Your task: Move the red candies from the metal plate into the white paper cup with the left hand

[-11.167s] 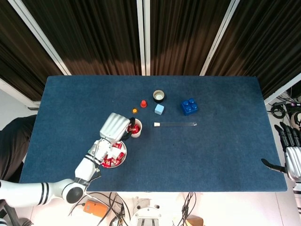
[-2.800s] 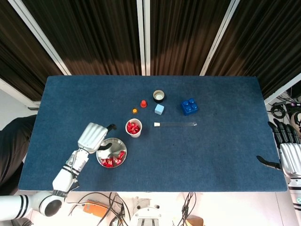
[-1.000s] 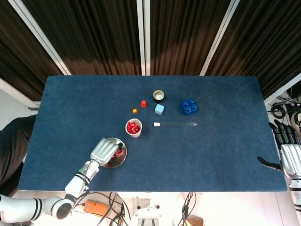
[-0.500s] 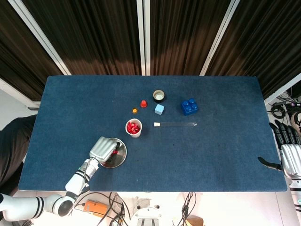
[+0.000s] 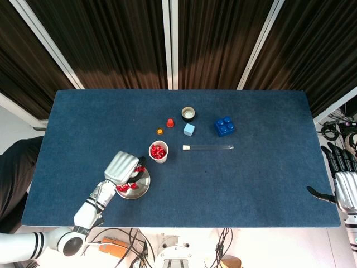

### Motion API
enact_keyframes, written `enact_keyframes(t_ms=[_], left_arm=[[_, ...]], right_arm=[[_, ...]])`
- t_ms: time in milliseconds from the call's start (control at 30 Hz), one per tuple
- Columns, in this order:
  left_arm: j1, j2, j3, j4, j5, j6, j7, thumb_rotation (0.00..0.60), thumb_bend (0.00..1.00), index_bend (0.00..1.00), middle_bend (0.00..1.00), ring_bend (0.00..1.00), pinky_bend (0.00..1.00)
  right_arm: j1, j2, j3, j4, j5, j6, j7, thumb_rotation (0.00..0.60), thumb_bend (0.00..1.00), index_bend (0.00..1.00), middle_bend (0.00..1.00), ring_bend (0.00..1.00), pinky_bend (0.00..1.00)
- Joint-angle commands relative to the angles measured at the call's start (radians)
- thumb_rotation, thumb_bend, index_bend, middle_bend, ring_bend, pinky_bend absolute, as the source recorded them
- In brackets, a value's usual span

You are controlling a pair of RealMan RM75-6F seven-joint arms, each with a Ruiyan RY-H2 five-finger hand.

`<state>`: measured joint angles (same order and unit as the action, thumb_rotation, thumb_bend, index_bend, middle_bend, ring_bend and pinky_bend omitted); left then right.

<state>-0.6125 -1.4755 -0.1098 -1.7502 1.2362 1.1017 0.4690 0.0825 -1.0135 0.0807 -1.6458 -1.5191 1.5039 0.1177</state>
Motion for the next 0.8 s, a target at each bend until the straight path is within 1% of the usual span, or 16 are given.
enact_keyframes(t_ms=[33, 167, 300, 367, 467, 667, 733, 800], left_arm=[[-0.047, 0.01, -0.069, -0.028, -0.019, -0.007, 0.009, 0.6, 0.37, 0.55, 0.9, 0.85, 0.78], [-0.117, -0.023, -0.132, -0.01, -0.096, -0.057, 0.048, 0.6, 0.36, 0.55, 0.9, 0.85, 0.78], [-0.179, -0.064, -0.166, 0.032, -0.182, -0.096, 0.094, 0.6, 0.36, 0.55, 0.9, 0.85, 0.78], [-0.2, -0.082, -0.174, 0.049, -0.219, -0.104, 0.11, 0.6, 0.35, 0.55, 0.9, 0.85, 0.78], [-0.225, -0.103, -0.177, 0.072, -0.267, -0.115, 0.125, 0.6, 0.35, 0.55, 0.9, 0.85, 0.78], [-0.254, -0.129, -0.163, 0.118, -0.338, -0.118, 0.151, 0.6, 0.34, 0.55, 0.9, 0.85, 0.78], [-0.258, -0.131, -0.156, 0.125, -0.351, -0.112, 0.157, 0.6, 0.33, 0.54, 0.9, 0.85, 0.78], [-0.26, -0.132, -0.149, 0.129, -0.359, -0.102, 0.163, 0.6, 0.31, 0.5, 0.9, 0.85, 0.78]], right_arm=[[-0.002, -0.001, -0.001, 0.003, 0.0, 0.003, 0.004, 0.6, 0.19, 0.0, 0.03, 0.0, 0.1], [-0.006, -0.003, -0.001, 0.011, 0.002, 0.006, 0.013, 0.6, 0.18, 0.0, 0.03, 0.0, 0.1], [-0.01, -0.003, -0.002, 0.018, 0.005, 0.007, 0.021, 0.6, 0.19, 0.0, 0.03, 0.0, 0.1], [-0.011, -0.004, -0.003, 0.022, 0.007, 0.006, 0.025, 0.6, 0.19, 0.0, 0.03, 0.0, 0.1], [-0.012, -0.005, -0.002, 0.027, 0.009, 0.006, 0.031, 0.6, 0.18, 0.0, 0.03, 0.0, 0.1], [-0.009, -0.008, -0.001, 0.036, 0.011, -0.002, 0.039, 0.6, 0.19, 0.0, 0.03, 0.0, 0.1], [-0.007, -0.009, 0.0, 0.038, 0.012, -0.005, 0.04, 0.6, 0.19, 0.0, 0.03, 0.0, 0.1], [-0.006, -0.01, 0.001, 0.039, 0.013, -0.006, 0.041, 0.6, 0.19, 0.0, 0.03, 0.0, 0.1]])
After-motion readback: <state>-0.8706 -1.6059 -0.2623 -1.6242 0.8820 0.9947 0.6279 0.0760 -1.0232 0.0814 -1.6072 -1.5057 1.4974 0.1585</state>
